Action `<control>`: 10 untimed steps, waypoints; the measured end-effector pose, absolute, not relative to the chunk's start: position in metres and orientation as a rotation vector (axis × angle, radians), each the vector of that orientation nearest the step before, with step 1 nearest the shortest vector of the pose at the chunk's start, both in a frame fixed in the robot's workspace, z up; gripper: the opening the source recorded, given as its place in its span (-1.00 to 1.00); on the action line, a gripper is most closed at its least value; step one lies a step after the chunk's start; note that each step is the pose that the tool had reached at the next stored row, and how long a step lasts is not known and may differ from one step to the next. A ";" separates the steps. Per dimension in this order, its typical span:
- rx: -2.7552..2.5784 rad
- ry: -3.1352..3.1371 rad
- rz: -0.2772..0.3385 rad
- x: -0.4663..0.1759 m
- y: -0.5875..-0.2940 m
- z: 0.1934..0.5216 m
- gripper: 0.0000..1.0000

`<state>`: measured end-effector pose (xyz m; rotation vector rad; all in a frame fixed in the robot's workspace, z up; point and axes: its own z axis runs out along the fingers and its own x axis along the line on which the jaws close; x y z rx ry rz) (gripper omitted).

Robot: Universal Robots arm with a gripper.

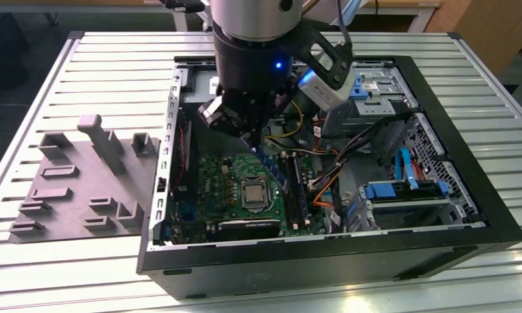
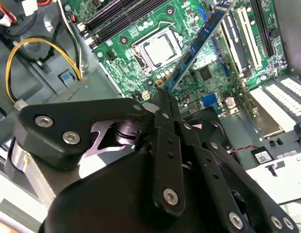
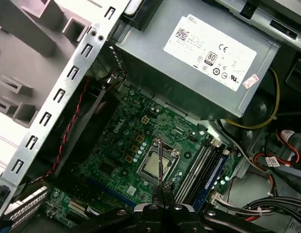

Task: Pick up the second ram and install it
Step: 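Insert the second ram into the second slot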

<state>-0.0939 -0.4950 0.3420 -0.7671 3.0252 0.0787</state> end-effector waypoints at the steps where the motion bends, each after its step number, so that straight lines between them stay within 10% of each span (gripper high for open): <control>1: -0.751 3.029 0.079 -0.094 -0.495 0.342 -0.77; 10: -0.613 3.058 0.077 -0.094 -0.495 0.342 -0.77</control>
